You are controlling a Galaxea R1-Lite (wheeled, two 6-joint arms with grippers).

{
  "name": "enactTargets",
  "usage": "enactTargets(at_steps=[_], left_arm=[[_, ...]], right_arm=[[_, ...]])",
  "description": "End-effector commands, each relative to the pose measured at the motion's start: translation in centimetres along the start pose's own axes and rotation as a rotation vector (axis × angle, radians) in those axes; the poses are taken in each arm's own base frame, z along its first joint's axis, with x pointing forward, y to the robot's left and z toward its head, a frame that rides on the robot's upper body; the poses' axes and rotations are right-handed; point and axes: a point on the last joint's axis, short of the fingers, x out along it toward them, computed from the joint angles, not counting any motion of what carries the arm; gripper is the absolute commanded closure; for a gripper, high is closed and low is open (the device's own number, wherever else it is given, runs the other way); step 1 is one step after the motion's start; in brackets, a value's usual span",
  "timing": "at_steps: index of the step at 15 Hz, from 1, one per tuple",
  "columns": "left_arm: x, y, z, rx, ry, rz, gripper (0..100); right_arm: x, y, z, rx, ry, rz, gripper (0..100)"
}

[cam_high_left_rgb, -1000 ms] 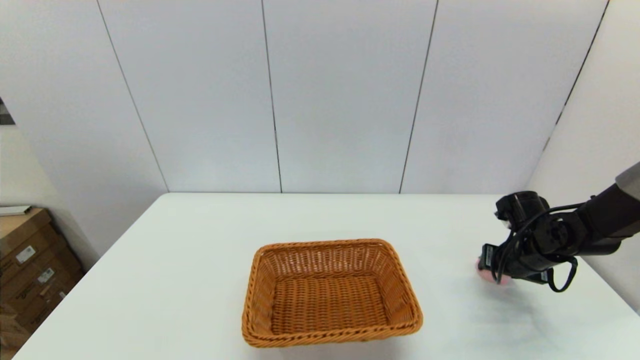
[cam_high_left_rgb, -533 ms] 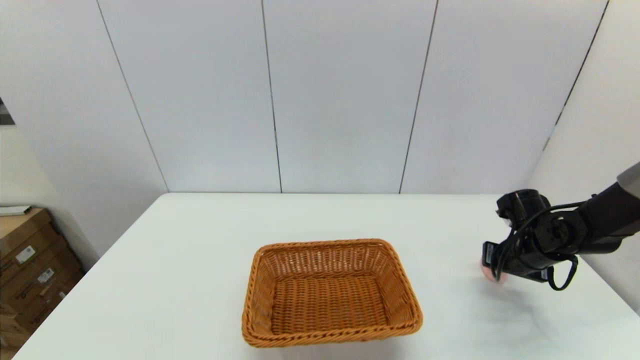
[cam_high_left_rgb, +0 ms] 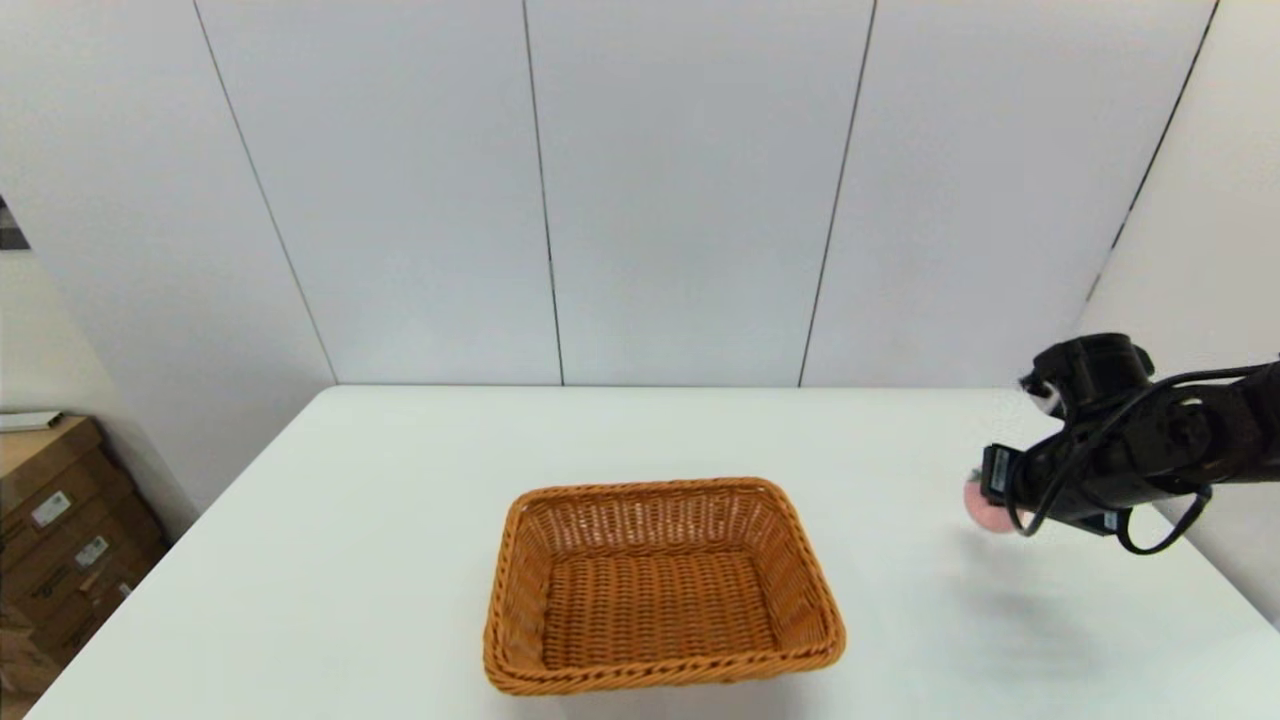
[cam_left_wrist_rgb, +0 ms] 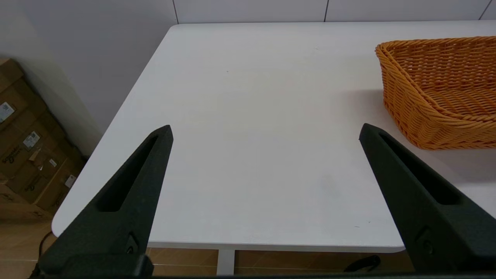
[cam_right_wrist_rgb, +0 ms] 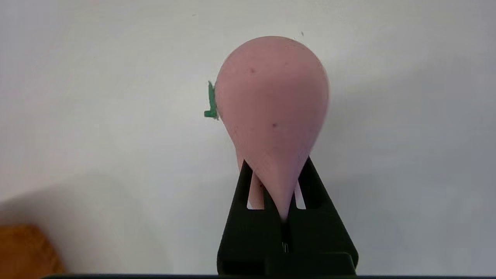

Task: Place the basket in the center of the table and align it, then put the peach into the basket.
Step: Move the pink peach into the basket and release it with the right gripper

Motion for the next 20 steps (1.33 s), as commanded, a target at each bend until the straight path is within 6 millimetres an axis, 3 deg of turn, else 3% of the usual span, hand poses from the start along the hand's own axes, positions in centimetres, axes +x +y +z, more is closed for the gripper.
enactTargets(at_steps=[1, 4, 8, 15, 20], left_arm=[[0.0, 0.0, 0.0, -0.011, 0.001, 0.011, 0], [0.0, 0.0, 0.0, -0.013, 0.0, 0.013, 0], [0.0, 0.0, 0.0, -0.013, 0.0, 0.013, 0], [0.0, 0.0, 0.0, -0.011, 0.001, 0.011, 0], [0.0, 0.0, 0.0, -0.011, 0.001, 0.008, 0]], right_arm=[[-9.5, 3.0, -1.8, -0.097, -0.033, 0.155, 100], [-12.7, 5.5, -4.4, -0.205, 0.011, 0.236, 100], [-14.3, 9.3, -5.7, -0.27, 0.034, 0.337, 100], [-11.9, 16.6, -7.8, -0.414, 0.119, 0.405, 100], [-10.9, 20.0, -8.9, -0.475, 0.151, 0.436, 100]])
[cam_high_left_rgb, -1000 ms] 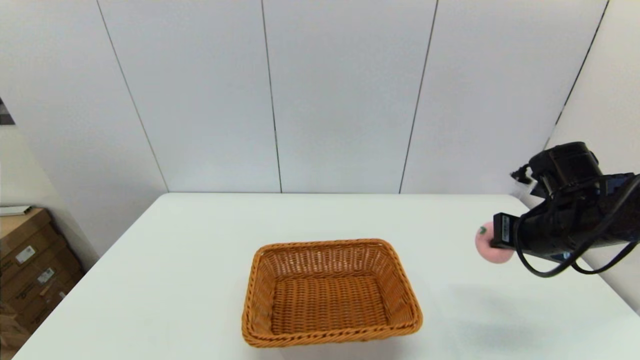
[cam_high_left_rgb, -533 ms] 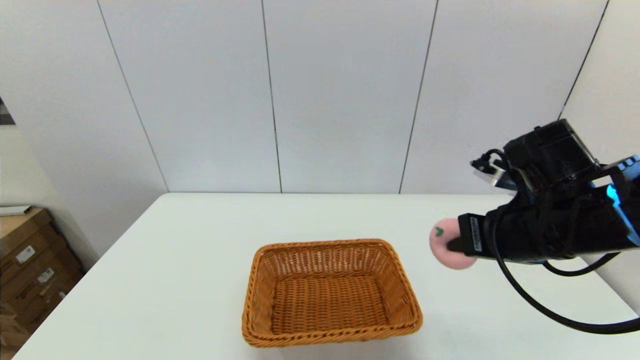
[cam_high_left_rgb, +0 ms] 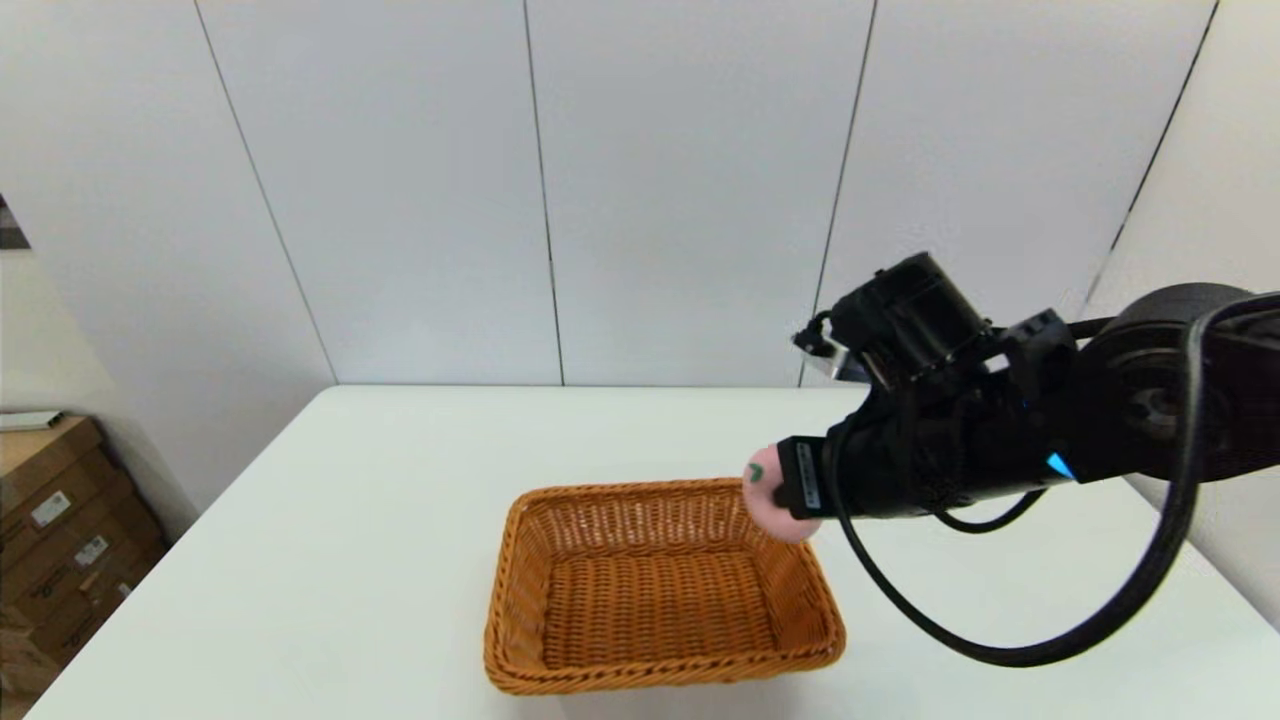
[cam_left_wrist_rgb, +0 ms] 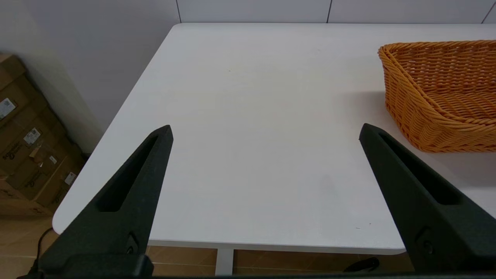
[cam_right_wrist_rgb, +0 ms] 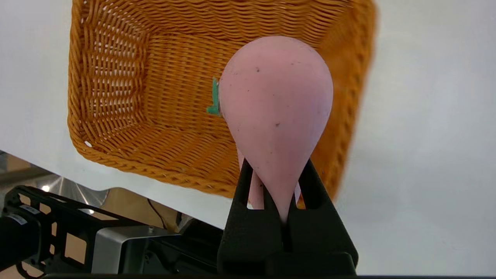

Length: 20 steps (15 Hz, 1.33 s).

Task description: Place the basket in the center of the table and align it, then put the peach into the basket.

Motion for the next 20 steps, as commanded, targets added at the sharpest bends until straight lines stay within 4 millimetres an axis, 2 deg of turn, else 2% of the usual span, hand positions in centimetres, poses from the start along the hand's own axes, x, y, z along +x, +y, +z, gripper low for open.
enactTargets(at_steps=[1, 5, 8, 9, 12, 15, 20], left_arm=[[0.0, 0.0, 0.0, 0.0, 0.001, -0.001, 0], [0.0, 0.0, 0.0, 0.0, 0.001, -0.001, 0], [0.0, 0.0, 0.0, 0.0, 0.001, -0.001, 0], [0.0, 0.0, 0.0, 0.0, 0.001, -0.003, 0], [0.0, 0.0, 0.0, 0.0, 0.003, -0.003, 0], [0.0, 0.0, 0.0, 0.0, 0.003, -0.003, 0], [0.0, 0.0, 0.0, 0.001, 0.004, -0.004, 0]], right_arm=[[3.0, 2.2, 0.1, -0.046, 0.063, 0.011, 100], [7.1, 3.4, -1.0, -0.075, 0.152, -0.002, 100], [8.0, 3.5, -1.2, -0.078, 0.181, 0.009, 100], [8.0, 3.5, -1.3, -0.077, 0.184, 0.011, 0], [7.4, 3.3, -1.3, -0.075, 0.179, 0.013, 0], [6.6, 2.6, -0.2, -0.046, 0.145, 0.014, 0], [2.6, -3.2, 3.0, 0.119, 0.104, 0.054, 0]])
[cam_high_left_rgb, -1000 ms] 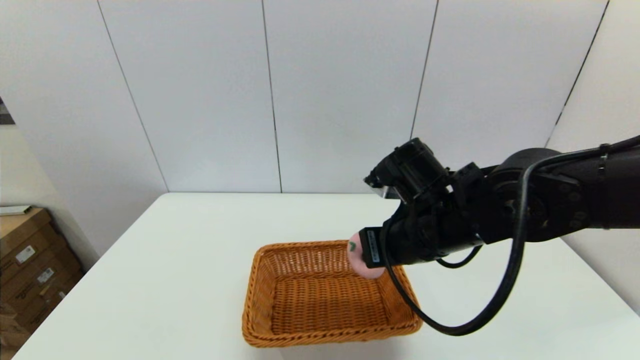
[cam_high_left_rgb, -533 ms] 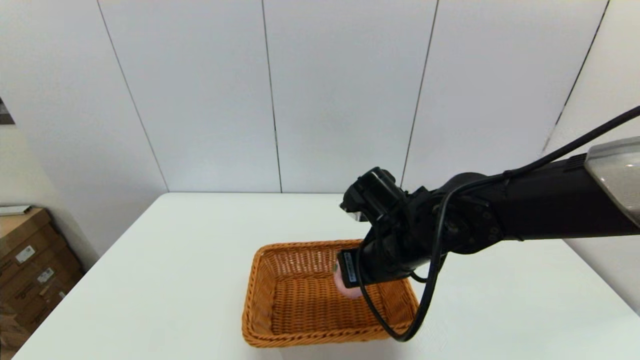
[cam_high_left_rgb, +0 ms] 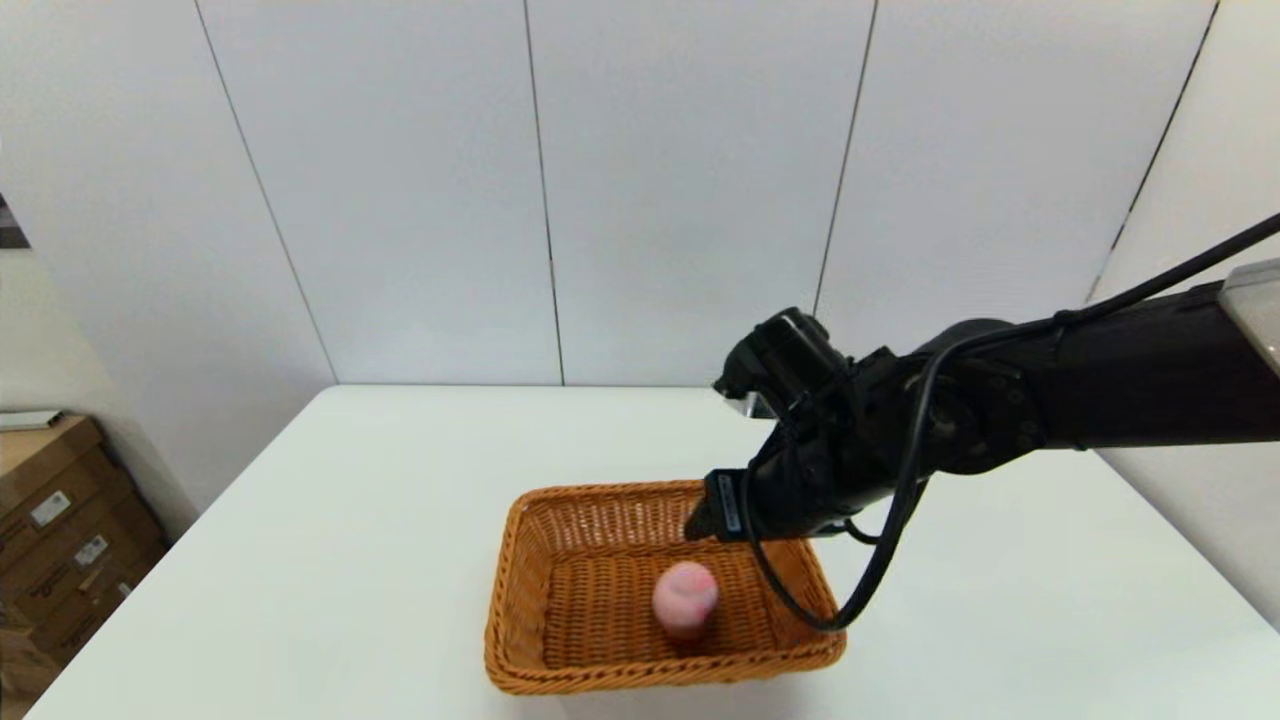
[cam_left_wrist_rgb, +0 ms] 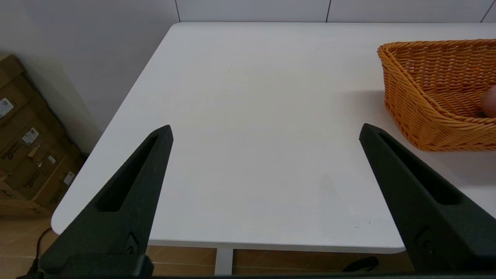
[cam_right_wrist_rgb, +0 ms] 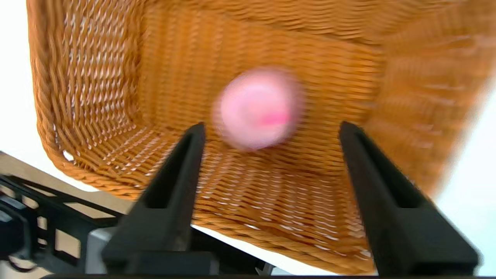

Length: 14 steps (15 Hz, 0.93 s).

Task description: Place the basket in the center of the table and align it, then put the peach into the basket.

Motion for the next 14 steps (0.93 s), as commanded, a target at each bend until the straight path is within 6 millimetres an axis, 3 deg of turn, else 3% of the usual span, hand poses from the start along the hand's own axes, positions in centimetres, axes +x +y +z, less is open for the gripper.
enactTargets(at_steps=[1, 6, 9, 11, 14], left_arm=[[0.0, 0.0, 0.0, 0.001, 0.002, -0.002, 0], [0.0, 0.0, 0.0, 0.001, 0.0, -0.003, 0], [0.0, 0.0, 0.0, 0.0, -0.003, -0.002, 0], [0.0, 0.0, 0.0, -0.002, -0.003, 0.0, 0], [0.0, 0.0, 0.0, -0.006, -0.003, 0.003, 0]], right_arm=[[-4.3, -5.1, 2.2, 0.138, -0.07, 0.039, 0], [-8.8, -17.4, 3.6, 0.334, -0.175, -0.077, 0], [-11.7, -22.3, 2.8, 0.409, -0.24, -0.125, 0], [-13.5, -23.2, 1.6, 0.425, -0.229, -0.113, 0], [-17.5, -20.8, -1.1, 0.38, -0.247, -0.068, 0]])
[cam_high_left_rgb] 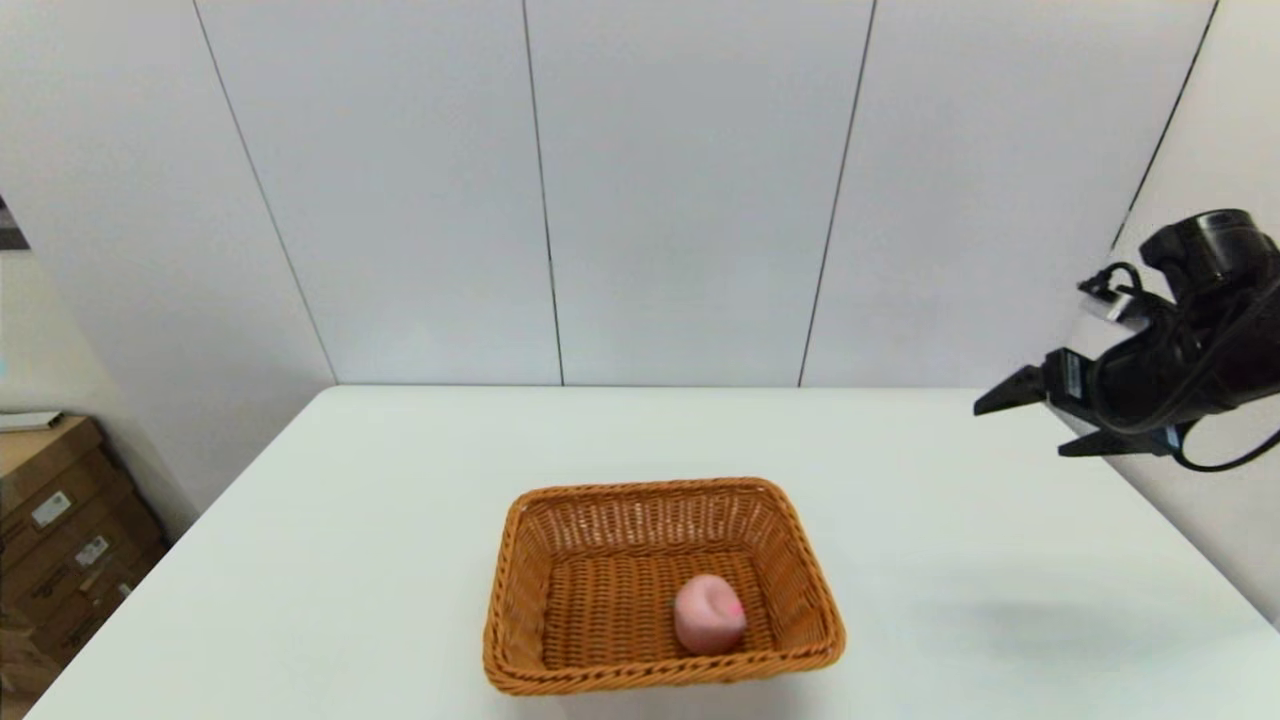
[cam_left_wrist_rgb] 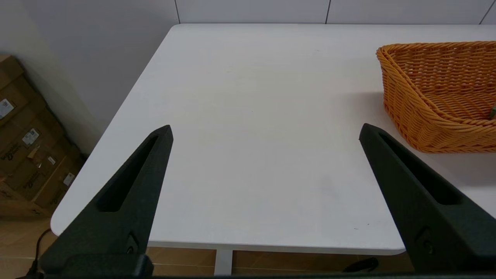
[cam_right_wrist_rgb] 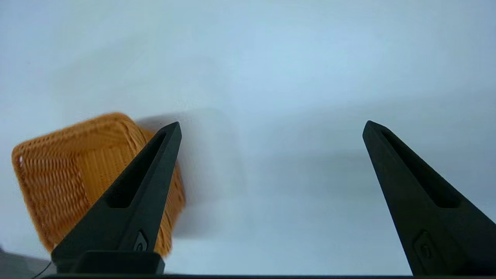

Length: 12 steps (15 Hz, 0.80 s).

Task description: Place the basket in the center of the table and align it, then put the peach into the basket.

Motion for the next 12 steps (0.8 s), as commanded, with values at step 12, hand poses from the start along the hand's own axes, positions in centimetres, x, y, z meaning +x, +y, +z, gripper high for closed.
enactTargets(at_steps=[12], left_arm=[[0.0, 0.0, 0.0, -0.003, 0.001, 0.001, 0]], right_arm=[[-18.3, 3.3, -17.1, -0.221, -0.134, 0.242, 0]])
